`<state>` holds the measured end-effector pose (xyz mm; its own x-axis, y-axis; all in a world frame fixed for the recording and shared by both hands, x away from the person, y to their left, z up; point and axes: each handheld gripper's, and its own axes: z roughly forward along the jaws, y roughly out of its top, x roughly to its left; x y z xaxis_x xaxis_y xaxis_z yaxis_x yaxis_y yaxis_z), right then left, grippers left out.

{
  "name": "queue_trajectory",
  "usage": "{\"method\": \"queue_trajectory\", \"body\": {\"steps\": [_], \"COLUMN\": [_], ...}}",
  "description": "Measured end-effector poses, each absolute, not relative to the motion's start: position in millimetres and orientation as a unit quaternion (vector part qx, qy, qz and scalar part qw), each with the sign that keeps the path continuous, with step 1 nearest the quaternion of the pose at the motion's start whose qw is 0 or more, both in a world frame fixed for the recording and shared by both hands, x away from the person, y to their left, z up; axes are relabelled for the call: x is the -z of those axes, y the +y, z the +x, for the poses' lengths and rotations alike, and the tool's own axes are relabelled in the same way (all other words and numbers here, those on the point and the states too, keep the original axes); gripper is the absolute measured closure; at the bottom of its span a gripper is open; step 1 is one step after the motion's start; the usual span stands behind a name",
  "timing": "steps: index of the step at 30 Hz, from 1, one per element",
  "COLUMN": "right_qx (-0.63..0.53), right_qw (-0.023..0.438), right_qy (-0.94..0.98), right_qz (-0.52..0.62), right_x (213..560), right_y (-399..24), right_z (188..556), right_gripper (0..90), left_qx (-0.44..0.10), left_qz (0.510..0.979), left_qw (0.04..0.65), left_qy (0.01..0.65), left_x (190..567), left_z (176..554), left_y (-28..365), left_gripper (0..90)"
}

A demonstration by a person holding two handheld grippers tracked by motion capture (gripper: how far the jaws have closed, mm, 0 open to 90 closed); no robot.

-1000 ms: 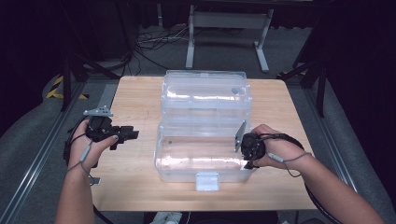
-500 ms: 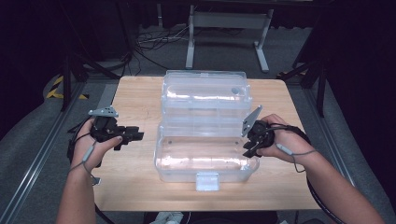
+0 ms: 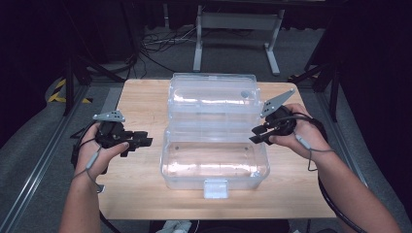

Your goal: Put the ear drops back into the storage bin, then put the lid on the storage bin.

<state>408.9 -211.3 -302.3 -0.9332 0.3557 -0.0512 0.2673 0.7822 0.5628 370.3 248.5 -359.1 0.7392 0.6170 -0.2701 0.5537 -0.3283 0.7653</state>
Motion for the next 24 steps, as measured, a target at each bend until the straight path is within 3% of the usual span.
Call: {"method": "queue_trajectory", "body": {"steps": [24], "right_qx": [-0.349], "right_qw": [0.122], "right_qy": [0.911], "right_qz": [0.183], "right_x": [270.7], "right_y": [-206.2], "right_z": [442.4], "right_gripper": [62.1], "left_qx": [-0.017], "left_qz": [0.832], "left_qw": [0.455], "left_qy": [0.317], "left_x": [351.6], "left_z": [361.5], "left_y": [227.7], "left_gripper": [60.3]}}
